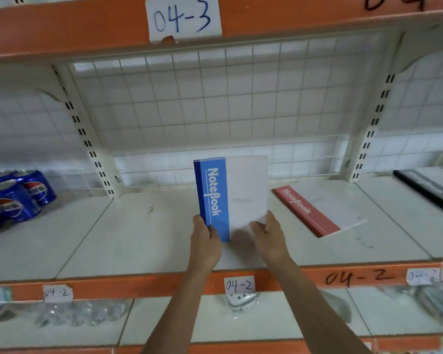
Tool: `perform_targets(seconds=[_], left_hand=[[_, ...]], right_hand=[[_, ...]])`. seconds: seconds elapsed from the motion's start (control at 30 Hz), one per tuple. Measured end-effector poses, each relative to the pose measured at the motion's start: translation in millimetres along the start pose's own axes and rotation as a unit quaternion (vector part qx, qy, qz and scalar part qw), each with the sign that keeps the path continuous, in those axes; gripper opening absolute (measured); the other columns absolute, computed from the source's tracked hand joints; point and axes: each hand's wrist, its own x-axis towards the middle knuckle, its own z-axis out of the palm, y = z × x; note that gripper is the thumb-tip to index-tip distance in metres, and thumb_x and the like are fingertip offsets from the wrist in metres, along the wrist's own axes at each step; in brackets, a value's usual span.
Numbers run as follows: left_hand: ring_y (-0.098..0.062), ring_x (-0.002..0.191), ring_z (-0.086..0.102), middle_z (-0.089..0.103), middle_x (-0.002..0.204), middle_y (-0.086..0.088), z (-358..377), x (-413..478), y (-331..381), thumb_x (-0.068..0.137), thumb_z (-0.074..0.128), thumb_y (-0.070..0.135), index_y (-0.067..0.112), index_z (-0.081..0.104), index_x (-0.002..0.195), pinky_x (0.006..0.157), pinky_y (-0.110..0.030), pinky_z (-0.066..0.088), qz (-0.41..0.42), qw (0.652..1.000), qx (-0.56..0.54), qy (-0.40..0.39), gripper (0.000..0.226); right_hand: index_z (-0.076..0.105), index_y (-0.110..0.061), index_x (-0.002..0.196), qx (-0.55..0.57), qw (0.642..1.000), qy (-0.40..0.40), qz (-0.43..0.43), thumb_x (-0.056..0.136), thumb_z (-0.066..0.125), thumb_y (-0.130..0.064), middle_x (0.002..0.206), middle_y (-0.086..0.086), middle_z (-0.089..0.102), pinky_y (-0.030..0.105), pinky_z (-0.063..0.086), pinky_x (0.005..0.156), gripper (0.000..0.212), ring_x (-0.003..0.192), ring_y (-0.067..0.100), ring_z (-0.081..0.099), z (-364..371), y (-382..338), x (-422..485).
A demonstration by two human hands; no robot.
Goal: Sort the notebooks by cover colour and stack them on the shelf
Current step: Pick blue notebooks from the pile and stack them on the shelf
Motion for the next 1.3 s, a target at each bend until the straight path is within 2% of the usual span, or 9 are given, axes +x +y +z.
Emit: perform_targets(seconds=[0.17,0.27,0.37,0.5,0.73,0.93,1.03,1.13,1.3], left_hand=[[-0.003,0.079,0.051,0.052,0.105,-0.001,21,-10,20,0.100,0.032,0.008,0.014,0.035,0.107,0.058,-0.013,0.037,0.038,0.998,-0.032,-0.025,0.010],[-0.011,0.081,0.052,0.052,0.107,0.000,46,-20,42,0.099,0.032,0.006,0.013,0.038,0.117,0.068,-0.025,0.039,0.054,0.996,-0.054,-0.045,0.020],[-0.016,0.089,0.050,0.051,0.107,0.003,78,-35,68,0.097,0.033,0.003,0.014,0.038,0.128,0.074,-0.023,0.036,0.070,0.994,-0.062,-0.050,0.033],[-0.012,0.079,0.052,0.054,0.105,0.002,130,-65,94,0.097,0.035,0.004,0.018,0.036,0.128,0.064,-0.021,0.038,0.066,0.993,-0.070,-0.070,0.034],[-0.019,0.100,0.055,0.054,0.112,0.001,244,-145,144,0.093,0.042,0.002,0.013,0.042,0.128,0.080,-0.025,0.040,0.078,0.987,-0.087,-0.110,0.037],[-0.026,0.100,0.059,0.058,0.112,-0.008,339,-199,184,0.086,0.049,0.002,0.011,0.049,0.121,0.082,-0.031,0.048,0.118,0.983,-0.065,-0.125,0.037],[-0.028,0.106,0.057,0.057,0.121,-0.012,375,-217,200,0.090,0.042,0.001,0.009,0.045,0.134,0.091,-0.038,0.048,0.130,0.982,-0.046,-0.129,0.045],[-0.031,0.111,0.056,0.056,0.129,-0.014,403,-224,215,0.095,0.035,0.002,0.009,0.038,0.142,0.095,-0.042,0.046,0.128,0.983,-0.032,-0.126,0.048],[-0.030,0.116,0.053,0.054,0.131,-0.016,450,-226,240,0.095,0.036,-0.001,0.008,0.039,0.142,0.098,-0.034,0.042,0.157,0.982,-0.008,-0.108,0.048]], right_hand=[[0.048,-0.002,0.114,0.003,0.996,0.072,-0.046,0.093,0.047,-0.004,0.087,0.008,0.062,0.032,0.046,0.073,0.021,0.078,0.021,0.059,-33,-3,-7],[0.044,-0.005,0.120,0.020,0.991,0.115,-0.064,0.092,0.046,0.001,0.085,-0.006,0.056,0.013,0.042,0.065,0.029,0.073,0.007,0.055,-64,1,-12],[0.039,-0.007,0.120,0.013,0.985,0.161,-0.056,0.093,0.046,-0.001,0.083,-0.005,0.056,0.004,0.037,0.057,0.029,0.073,0.004,0.055,-103,8,-18],[0.039,-0.005,0.123,-0.019,0.977,0.208,-0.049,0.093,0.048,-0.004,0.090,0.001,0.056,0.017,0.033,0.058,0.031,0.078,0.018,0.055,-166,20,-26],[0.047,-0.002,0.121,-0.070,0.959,0.275,-0.011,0.089,0.051,-0.002,0.111,0.012,0.062,0.024,0.038,0.076,0.032,0.098,0.026,0.058,-301,61,-48],[0.044,-0.002,0.125,-0.087,0.949,0.302,0.000,0.091,0.048,-0.005,0.106,0.007,0.058,0.025,0.036,0.075,0.034,0.092,0.024,0.055,-408,89,-68],[0.047,-0.001,0.121,-0.088,0.941,0.326,0.000,0.091,0.047,-0.003,0.098,0.005,0.056,0.021,0.032,0.069,0.029,0.085,0.021,0.050,-450,97,-72],[0.050,0.003,0.118,-0.104,0.928,0.358,0.004,0.092,0.046,-0.002,0.099,0.013,0.059,0.017,0.025,0.062,0.027,0.092,0.029,0.055,-487,105,-69],[0.056,0.003,0.097,-0.128,0.910,0.395,0.007,0.093,0.037,0.000,0.097,0.022,0.060,0.024,0.024,0.063,0.020,0.090,0.035,0.055,-532,120,-43]])
